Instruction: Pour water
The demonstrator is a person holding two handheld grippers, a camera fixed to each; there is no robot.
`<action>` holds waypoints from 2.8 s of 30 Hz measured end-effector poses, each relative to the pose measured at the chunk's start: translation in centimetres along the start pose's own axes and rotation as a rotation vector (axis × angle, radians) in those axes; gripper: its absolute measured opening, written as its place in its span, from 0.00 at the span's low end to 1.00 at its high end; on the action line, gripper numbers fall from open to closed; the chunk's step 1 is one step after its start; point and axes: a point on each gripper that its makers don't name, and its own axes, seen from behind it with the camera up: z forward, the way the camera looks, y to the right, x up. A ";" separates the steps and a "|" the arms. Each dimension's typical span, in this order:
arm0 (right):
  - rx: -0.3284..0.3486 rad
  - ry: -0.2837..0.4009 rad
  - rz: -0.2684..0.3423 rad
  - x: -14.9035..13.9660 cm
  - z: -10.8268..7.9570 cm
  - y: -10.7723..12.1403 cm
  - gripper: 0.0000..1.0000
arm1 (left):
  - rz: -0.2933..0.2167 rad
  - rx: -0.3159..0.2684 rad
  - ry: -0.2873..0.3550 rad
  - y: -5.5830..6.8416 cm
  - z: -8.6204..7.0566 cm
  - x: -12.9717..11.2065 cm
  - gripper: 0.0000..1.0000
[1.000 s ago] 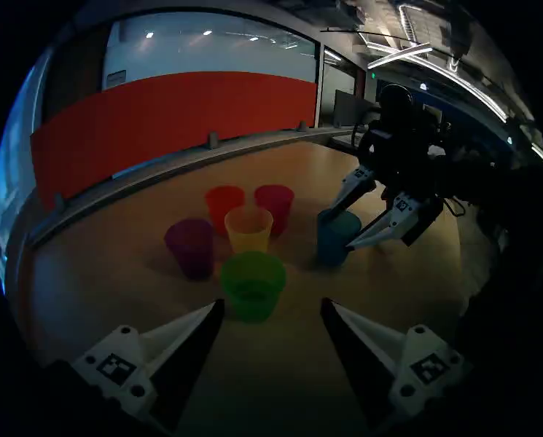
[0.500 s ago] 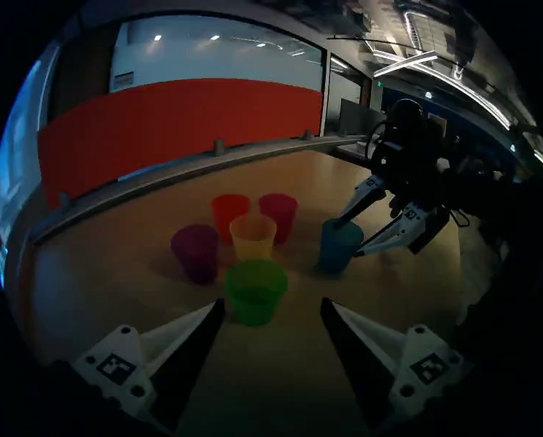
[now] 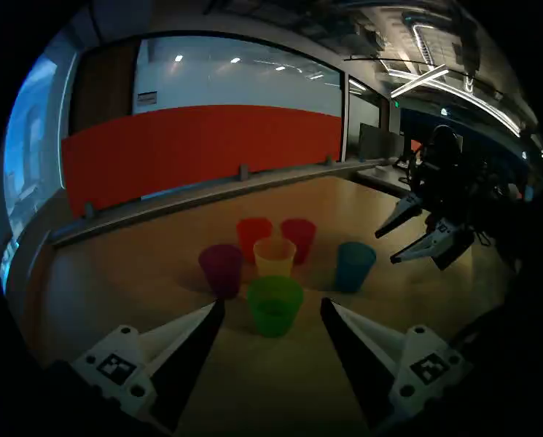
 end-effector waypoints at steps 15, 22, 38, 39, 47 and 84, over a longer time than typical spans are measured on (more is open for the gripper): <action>-0.256 0.245 0.153 1.9 -6.1 2.8 1.00 | -0.034 0.227 0.234 -2.8 -3.1 2.7 0.98; -0.427 0.384 0.173 3.7 -9.3 5.4 1.00 | -0.066 0.332 0.316 -4.4 -4.7 3.0 0.98; -0.828 0.653 0.237 5.5 -16.5 12.8 0.99 | -0.087 0.517 0.435 -7.1 -6.4 3.6 0.98; -0.840 0.662 0.240 5.5 -16.7 12.9 0.99 | -0.089 0.523 0.440 -7.3 -6.5 3.7 0.98; -0.876 0.676 0.244 5.3 -17.2 13.5 0.99 | -0.080 0.551 0.470 -7.9 -6.9 4.5 0.98; -0.902 0.567 0.313 2.0 -15.7 15.1 0.99 | -0.107 0.624 0.518 -8.9 -3.7 2.7 0.98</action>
